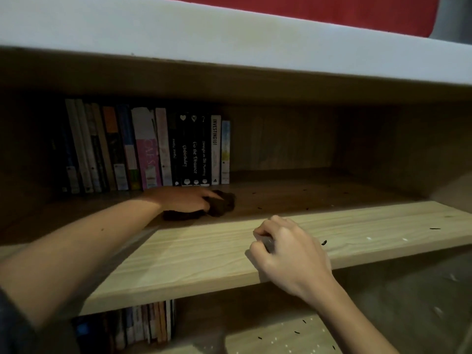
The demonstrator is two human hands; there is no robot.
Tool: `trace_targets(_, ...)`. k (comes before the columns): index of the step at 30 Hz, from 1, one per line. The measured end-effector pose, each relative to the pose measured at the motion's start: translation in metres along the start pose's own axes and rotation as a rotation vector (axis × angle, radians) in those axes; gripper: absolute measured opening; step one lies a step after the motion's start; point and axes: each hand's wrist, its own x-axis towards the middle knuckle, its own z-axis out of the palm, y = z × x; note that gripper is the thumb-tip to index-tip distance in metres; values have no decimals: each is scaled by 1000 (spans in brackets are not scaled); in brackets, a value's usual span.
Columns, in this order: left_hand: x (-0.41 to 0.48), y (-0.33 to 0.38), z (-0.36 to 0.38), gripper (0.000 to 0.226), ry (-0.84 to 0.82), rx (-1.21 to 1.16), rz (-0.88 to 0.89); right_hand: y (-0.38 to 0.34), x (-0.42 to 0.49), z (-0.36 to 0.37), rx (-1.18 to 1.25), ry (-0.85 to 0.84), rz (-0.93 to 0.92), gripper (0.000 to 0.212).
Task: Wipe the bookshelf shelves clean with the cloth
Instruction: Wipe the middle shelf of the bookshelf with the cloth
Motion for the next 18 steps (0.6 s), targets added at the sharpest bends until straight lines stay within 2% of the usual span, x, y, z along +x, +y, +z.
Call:
trace_targets(4,10,22,13,42,87,-37,36,0,0,0,-7,11,-1,29)
trace_targets(7,-6,26,17,39,-36,-98,106,2,-1,2,-4,17,-12,30)
trace_targets(9,-16,16,10,38,-87,-101,93,3,-1,3,-2,21,-22,30)
trace_targets(12,-9,0,1,34,29,67,4,3,-1,3,-6,39,-18,30)
trace_targets(14,6,3,1,29,102,71,-29,2,0,3,-13,48,-13,31)
trace_targets(18,17,23,13,31,87,18,23,1,-2,2,-15,39,0,31)
